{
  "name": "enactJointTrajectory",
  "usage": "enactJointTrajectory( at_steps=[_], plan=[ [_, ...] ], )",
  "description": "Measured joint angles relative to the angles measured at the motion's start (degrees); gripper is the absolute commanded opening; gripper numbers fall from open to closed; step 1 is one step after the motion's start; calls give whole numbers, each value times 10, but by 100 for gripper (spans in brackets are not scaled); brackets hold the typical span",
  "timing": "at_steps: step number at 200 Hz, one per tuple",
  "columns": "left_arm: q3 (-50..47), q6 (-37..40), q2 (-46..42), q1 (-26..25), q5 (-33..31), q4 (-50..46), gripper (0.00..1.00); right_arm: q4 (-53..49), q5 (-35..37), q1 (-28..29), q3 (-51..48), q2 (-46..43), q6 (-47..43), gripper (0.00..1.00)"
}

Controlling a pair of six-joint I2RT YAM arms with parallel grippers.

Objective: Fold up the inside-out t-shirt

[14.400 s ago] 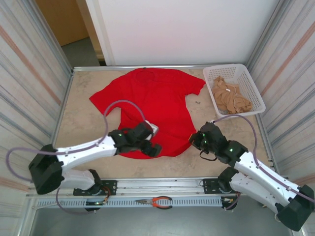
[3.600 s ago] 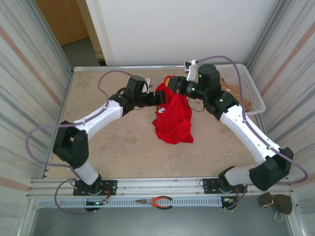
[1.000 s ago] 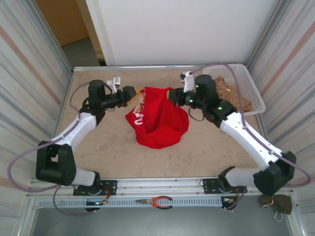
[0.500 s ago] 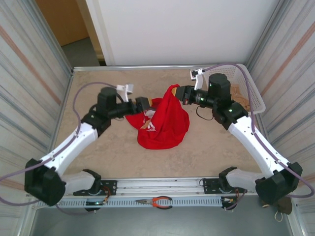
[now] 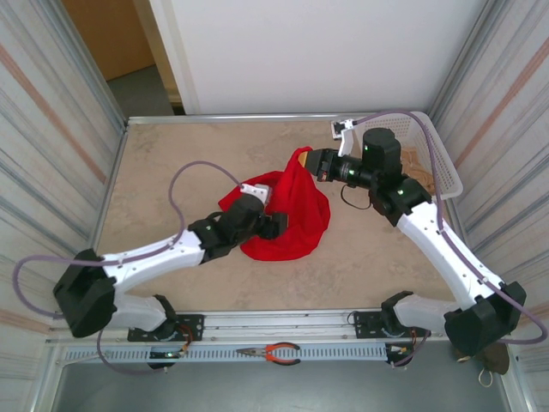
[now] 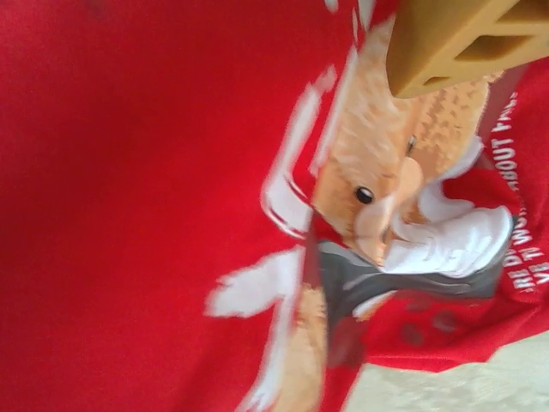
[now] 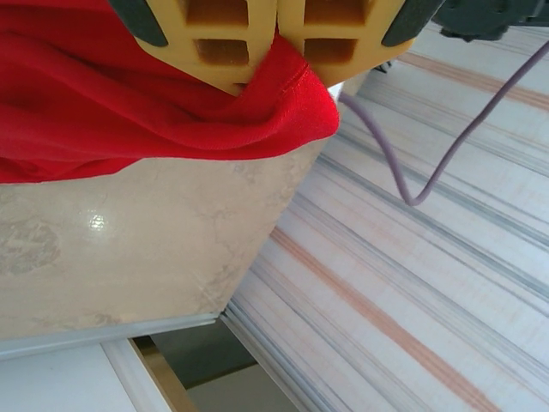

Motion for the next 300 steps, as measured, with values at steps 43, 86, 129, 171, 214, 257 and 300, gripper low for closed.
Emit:
enactJointTrajectory(
  at_steps=[43,86,129,171,214,257,300],
  plan=[
    [106,34,24,163,66,-23,0,-2,-28,-63,78,62,24,0],
    [370,31,40,354,277,-33,0,50,-94,-135,238,176,109,0],
    [443,7,13,370,401,-19,0,108,-108,-110,252,135,143,0],
    [258,-30,-28,368,491,28,0,157,-82,-78,12,-18,148,0],
    [64,-47,-33,342,549,35,0,113,-8,-72,-195,-76,125,9],
    [31,-89,-31,335,596,78,0,14,81,-105,-208,-45,41,67],
    [59,-95,-23,301,613,70,0,-43,164,101,-206,-115,-48,67]
  ],
)
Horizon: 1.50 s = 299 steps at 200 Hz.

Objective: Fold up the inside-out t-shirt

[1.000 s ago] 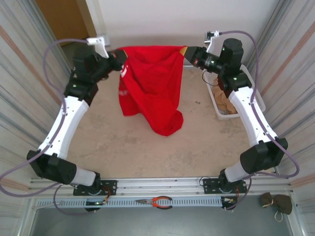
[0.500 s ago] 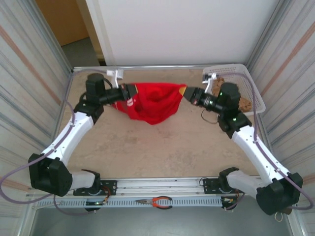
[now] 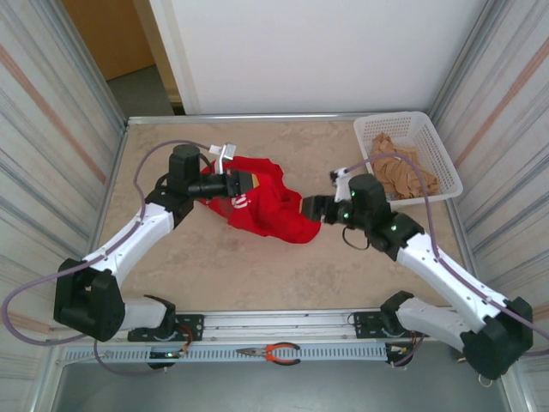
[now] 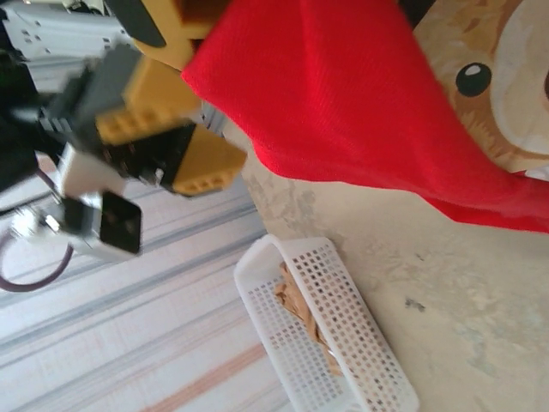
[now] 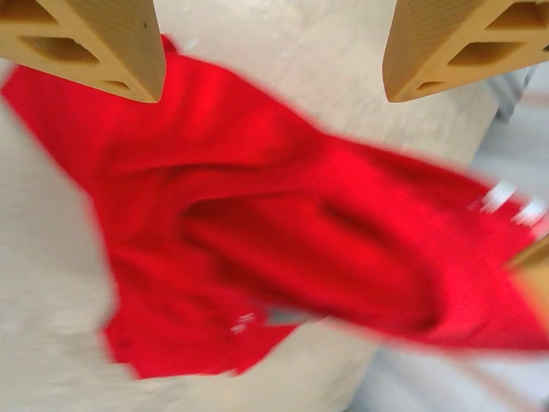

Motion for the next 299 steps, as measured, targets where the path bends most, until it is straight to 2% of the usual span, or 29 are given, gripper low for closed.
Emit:
enactJointTrajectory(
  at_steps=[13,28,104,114,124,134,139,178,189,203,213,228,246,271,282,299],
  plan=[
    [7,0,0,-4,5,-6,0,0,15,50,6,-9,-23,70],
    [12,1,0,-4,9,-11,0,0,25,74,20,7,-46,70],
    [17,3,0,-9,10,-37,0,18,39,80,97,170,-93,68],
    [17,2,0,-11,10,-37,0,23,39,80,109,190,-96,62],
    [19,2,0,-11,10,-38,0,28,39,79,122,210,-98,45],
    [22,3,0,-11,8,-41,0,31,37,77,131,229,-104,13],
    [24,3,0,-11,7,-43,0,31,35,76,135,238,-103,0],
    [56,25,14,21,-24,-91,0,17,19,56,138,225,-102,0],
    [67,30,35,46,-31,-99,9,13,13,50,138,196,-100,0],
    [82,37,70,73,-33,-106,30,17,3,43,138,150,-92,0],
    [95,43,97,92,-42,-109,40,13,-3,35,136,115,-86,0],
    [108,50,127,117,-56,-113,51,9,-15,19,134,78,-75,0],
    [101,53,127,127,-75,-119,56,8,-26,5,134,66,-68,0],
    [28,55,53,94,-128,-111,63,0,-35,-1,129,74,-59,0],
    [-17,55,-1,56,-167,-114,64,-5,-40,-2,126,77,-57,0],
    [-78,55,-73,-29,-241,-115,65,-11,-44,-4,123,78,-55,0]
  ],
)
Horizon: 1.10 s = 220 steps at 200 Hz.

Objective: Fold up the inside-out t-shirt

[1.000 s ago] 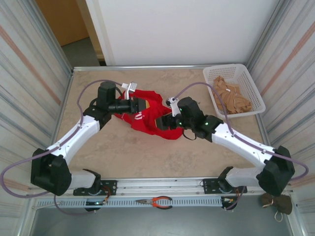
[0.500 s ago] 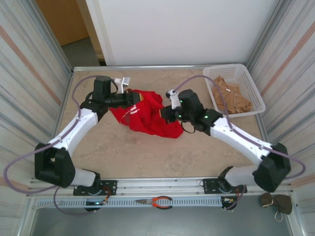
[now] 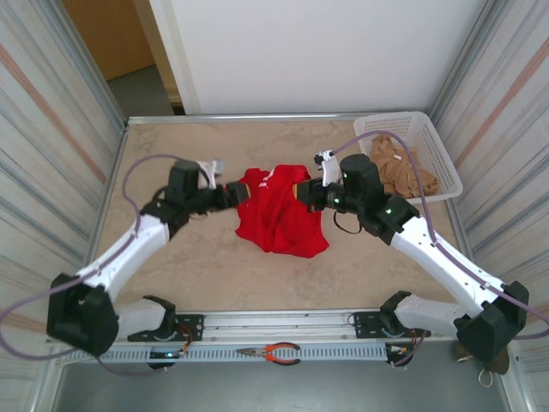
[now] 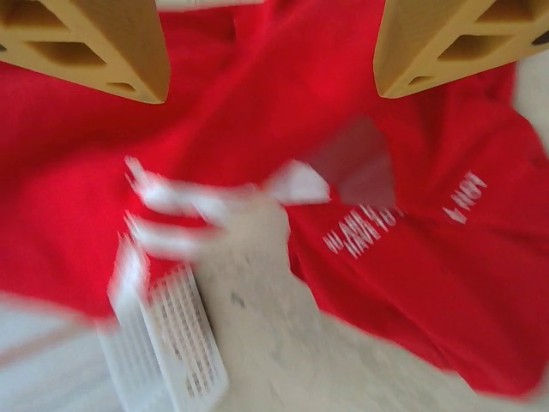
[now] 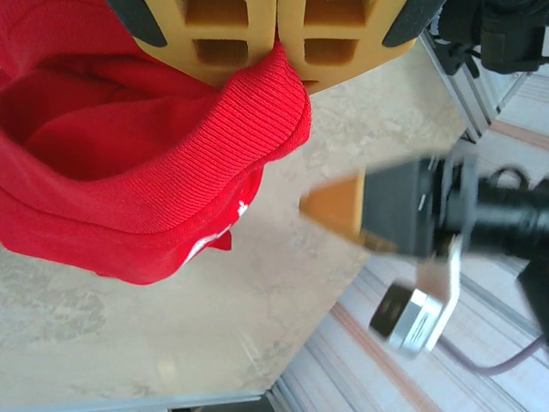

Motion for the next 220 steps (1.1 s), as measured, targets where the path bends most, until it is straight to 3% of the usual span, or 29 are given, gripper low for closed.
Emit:
enactJointTrajectory(
  at_steps=[22,44,103,113,123,136,168,193,220],
  plan=[
    [-47,-4,-33,-109,-101,1,64,-2,-2,-3,-3,0,3,0],
    [-62,-13,-5,-173,-186,0,64,-3,-2,-4,-5,0,11,0],
    [3,-14,185,-196,-284,-14,62,-3,-2,-4,-6,-3,16,0],
    [30,-12,216,-195,-295,-21,52,-3,-2,-5,-6,-5,17,0],
    [56,-9,246,-191,-296,-23,25,-4,-4,-8,-7,-9,20,0],
    [81,2,268,-180,-285,-24,0,-3,-11,-19,-13,-16,25,0],
    [94,39,247,-123,-188,-11,0,23,-33,-84,-66,-35,46,0],
    [93,59,172,-74,-68,6,0,56,-38,-137,-115,-16,71,0],
    [75,62,90,-30,70,69,0,97,-27,-149,-134,52,90,0]
  ],
)
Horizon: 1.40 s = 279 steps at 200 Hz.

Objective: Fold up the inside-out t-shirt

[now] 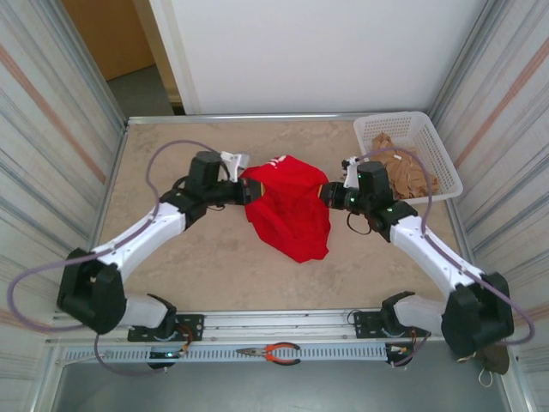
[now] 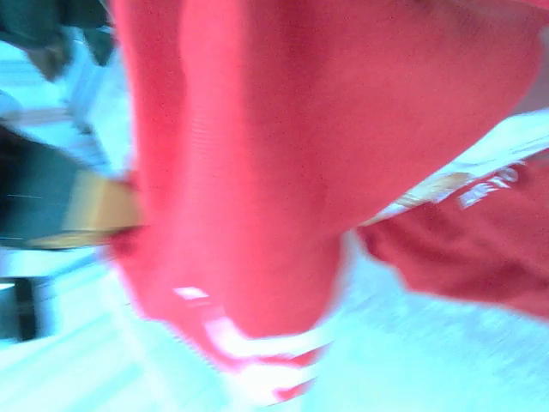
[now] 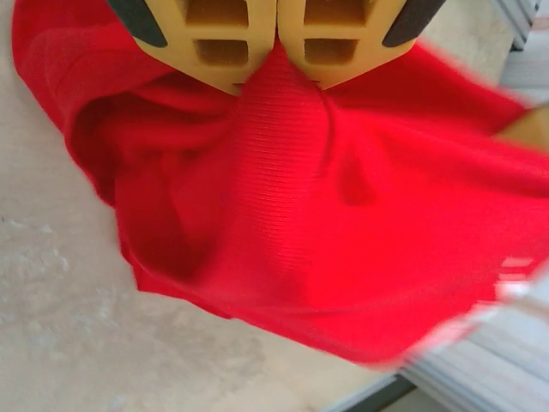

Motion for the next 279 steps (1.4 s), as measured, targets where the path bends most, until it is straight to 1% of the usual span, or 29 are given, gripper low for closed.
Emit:
enactJointTrajectory(
  at_steps=[6,10,17,20,25,33,48,61,74,89,108,126,148,154,173,186,194,199,209,211,217,227,246,262,279],
  plan=[
    [-7,-2,-11,7,27,17,0,9,3,-1,0,19,2,1],
    [-12,-2,-17,12,46,30,0,17,5,-1,0,35,5,12],
    [-21,-6,-23,21,80,51,0,24,9,-1,1,57,10,39],
    [-24,-8,-24,24,92,59,0,26,9,-1,2,66,10,47],
    [-31,-13,-24,29,113,73,0,29,12,-1,4,83,11,56],
    [-41,-20,-22,37,144,94,0,28,13,-1,11,108,11,62],
    [-57,-35,-16,47,187,124,0,24,15,1,21,137,7,66],
    [-64,-41,-13,53,212,136,0,14,21,7,21,131,5,67],
    [-67,-47,-12,55,230,146,0,-1,34,24,21,101,3,70],
    [-67,-50,-12,56,244,159,0,-16,55,53,16,43,1,74],
    [-67,-49,-12,56,256,164,0,-24,88,106,9,-35,0,76],
    [-67,-49,-11,56,263,164,0,-26,120,155,8,-65,0,79],
    [-67,-49,-10,56,269,163,0,-31,162,193,12,-39,0,82],
    [-67,-49,-10,56,270,163,0,-35,173,200,16,-21,-2,83],
    [-67,-49,-10,56,270,163,0,-53,214,219,44,48,-7,84],
    [-67,-49,-10,56,270,163,0,-61,242,226,70,99,-14,80],
    [-67,-49,-10,56,271,162,0,-64,254,228,84,124,-19,73],
    [-67,-49,-10,56,272,161,0,-65,260,228,94,140,-26,63],
    [-67,-49,-10,57,272,160,0,-65,267,224,108,163,-31,38],
    [-67,-49,-10,57,272,160,0,-66,268,223,111,167,-32,34],
    [-67,-49,-10,60,272,159,0,-66,267,217,119,175,-37,20],
    [-68,-49,-10,68,273,159,0,-66,260,207,126,178,-41,0],
    [-82,-57,-8,107,272,163,0,-67,229,185,129,159,-50,0],
    [-88,-66,11,147,268,162,0,-69,175,168,128,126,-57,0],
    [-87,-69,57,185,262,161,0,-64,109,156,122,78,-66,0]
  ],
)
